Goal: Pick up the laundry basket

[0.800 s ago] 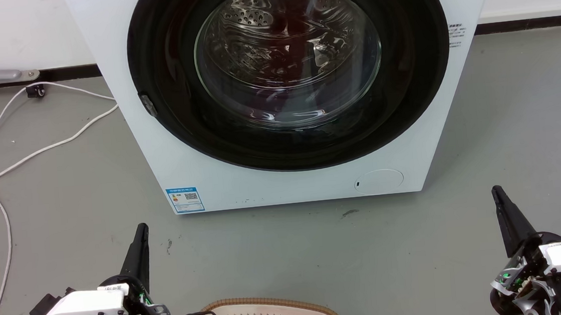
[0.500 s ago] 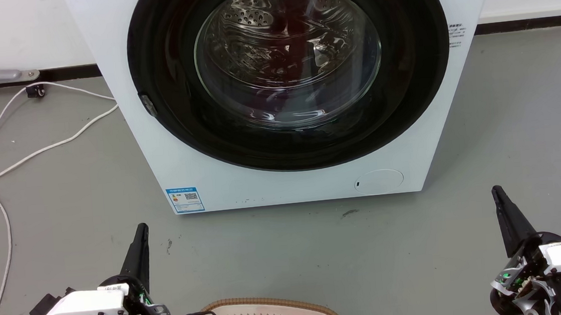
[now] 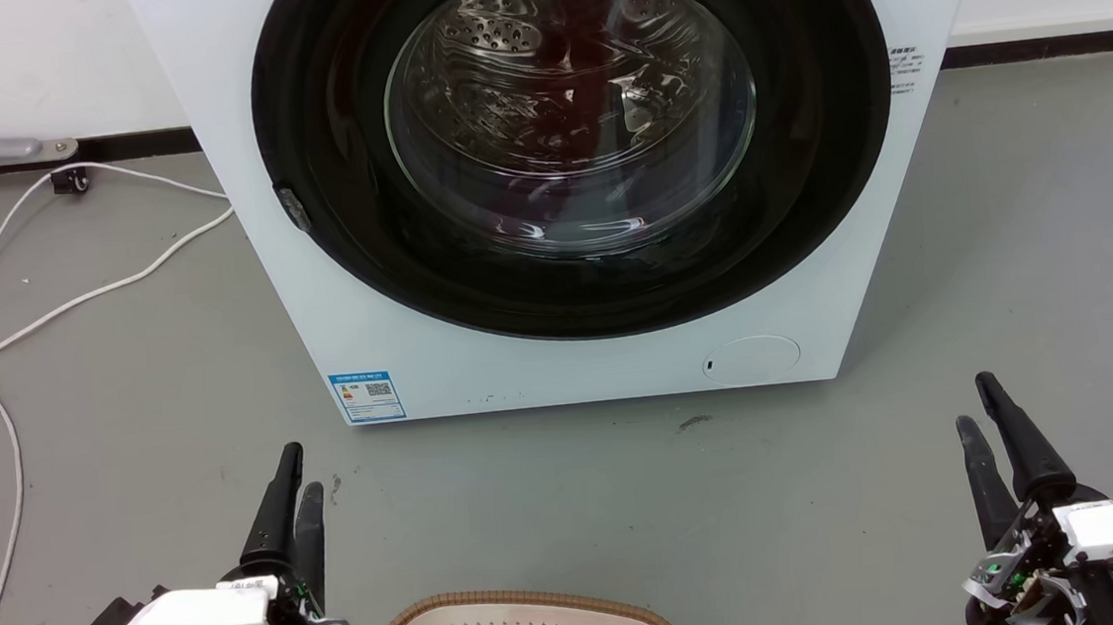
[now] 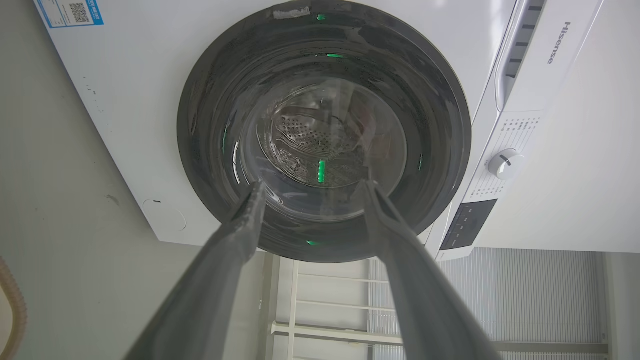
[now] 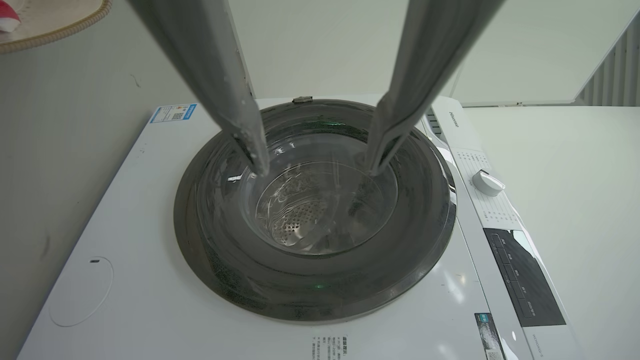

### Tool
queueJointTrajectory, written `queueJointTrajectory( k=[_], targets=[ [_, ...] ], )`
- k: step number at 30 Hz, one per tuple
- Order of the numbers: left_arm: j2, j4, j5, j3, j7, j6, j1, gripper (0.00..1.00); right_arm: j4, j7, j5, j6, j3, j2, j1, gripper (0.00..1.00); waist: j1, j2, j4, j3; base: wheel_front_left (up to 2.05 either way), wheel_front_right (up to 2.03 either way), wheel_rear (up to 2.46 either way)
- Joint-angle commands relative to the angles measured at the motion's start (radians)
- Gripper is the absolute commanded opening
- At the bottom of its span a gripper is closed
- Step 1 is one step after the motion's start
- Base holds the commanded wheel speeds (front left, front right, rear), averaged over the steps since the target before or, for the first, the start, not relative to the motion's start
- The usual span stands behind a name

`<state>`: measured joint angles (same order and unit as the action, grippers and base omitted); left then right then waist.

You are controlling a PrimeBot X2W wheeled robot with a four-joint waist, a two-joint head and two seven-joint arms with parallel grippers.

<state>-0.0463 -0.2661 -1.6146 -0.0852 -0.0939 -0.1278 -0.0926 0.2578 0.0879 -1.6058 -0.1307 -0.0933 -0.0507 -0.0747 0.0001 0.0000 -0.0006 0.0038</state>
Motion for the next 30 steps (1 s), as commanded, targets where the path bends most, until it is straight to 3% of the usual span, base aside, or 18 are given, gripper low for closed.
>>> queueJointTrajectory(
  k=[1,10,27,28,30],
  targets=[
    [-0.003,0.022,-0.001,0.011,0.012,-0.001,-0.028,1.0,-0.026,-0.012,0.01,0.0,0.011,-0.001,-0.023,1.0,0.0,0.0,0.0,0.0,0.0,0.0,0.0],
    [-0.016,0.045,0.128,0.049,0.062,-0.002,-0.044,1.0,-0.044,-0.055,0.136,0.0,0.021,-0.002,-0.021,1.0,0.0,0.0,0.001,0.0,0.0,0.0,0.0],
    [-0.006,0.086,0.509,0.075,0.131,-0.002,-0.042,1.0,-0.087,-0.125,0.568,0.0,0.045,-0.001,-0.005,1.0,0.0,0.0,0.001,-0.003,0.0,0.0,0.0],
    [-0.005,0.084,0.574,0.08,0.142,-0.002,-0.041,1.0,-0.089,-0.136,0.645,0.0,0.051,-0.001,-0.004,1.0,0.0,0.0,0.0,-0.003,0.0,0.0,0.0],
    [-0.005,0.084,0.611,0.084,0.149,-0.002,-0.042,1.0,-0.091,-0.143,0.694,0.0,0.054,-0.001,-0.003,1.0,0.0,0.0,0.0,-0.003,0.0,0.0,0.0]
  ],
)
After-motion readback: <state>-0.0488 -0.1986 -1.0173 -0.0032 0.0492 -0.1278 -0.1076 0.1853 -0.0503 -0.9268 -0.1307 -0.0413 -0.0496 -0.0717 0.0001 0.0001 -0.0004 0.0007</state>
